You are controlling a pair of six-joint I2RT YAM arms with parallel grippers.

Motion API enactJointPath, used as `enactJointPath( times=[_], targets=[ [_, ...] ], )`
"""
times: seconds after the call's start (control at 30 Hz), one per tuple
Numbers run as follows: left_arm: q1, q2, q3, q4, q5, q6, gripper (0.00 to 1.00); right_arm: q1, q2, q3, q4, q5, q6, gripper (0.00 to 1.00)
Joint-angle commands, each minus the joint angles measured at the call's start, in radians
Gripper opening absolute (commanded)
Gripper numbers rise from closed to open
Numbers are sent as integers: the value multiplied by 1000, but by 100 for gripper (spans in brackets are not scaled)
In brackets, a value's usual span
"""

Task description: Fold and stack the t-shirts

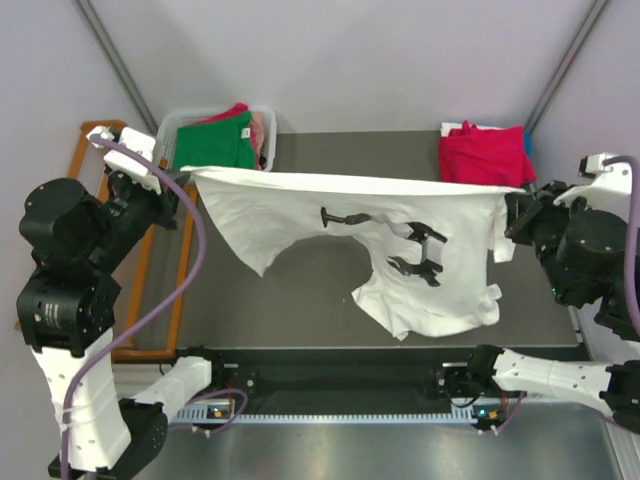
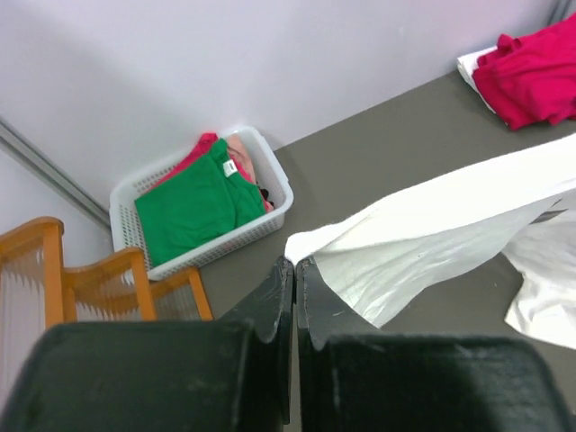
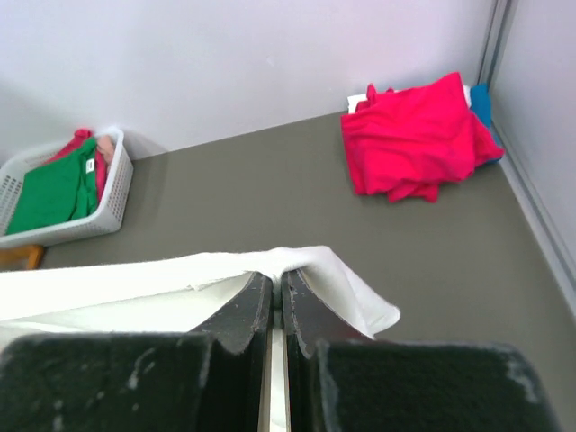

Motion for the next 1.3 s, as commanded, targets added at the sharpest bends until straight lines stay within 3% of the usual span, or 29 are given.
enactJointPath(
  times=[0.0, 0.33, 0.47, 0.6, 0.77, 0.9, 1.0, 1.07, 1.17, 1.27],
  targets=[
    [17, -8, 50, -55, -71, 28, 0, -3, 26, 108, 16, 168, -184, 0],
    [15, -25, 185, -44, -92, 45, 0, -3, 33, 156, 159, 187, -358, 0],
    [17, -25, 158, -10, -89, 43, 0, -1, 58, 134, 207, 194, -420, 0],
    [17, -41, 97, 5, -80, 25, 0, -3, 79, 113, 135, 193, -342, 0],
    [17, -35, -12, 45, -166, 8, 0, -1, 82, 28, 147, 243, -328, 0],
    [17, 15, -14, 62, -173, 8, 0, -17, 110, 39, 182, 268, -386, 0],
    [17, 106, 64, 13, -202, 5, 0, -56, 133, 73, 179, 221, -395, 0],
    [17, 169, 75, 2, -256, 5, 0, -156, 168, 76, 161, 121, -401, 0],
    [17, 214, -20, 33, -267, 8, 0, -409, 220, 56, 150, -182, -351, 0],
    [17, 252, -88, 111, -281, -7, 0, -463, 280, 14, 197, -255, -331, 0]
  ],
)
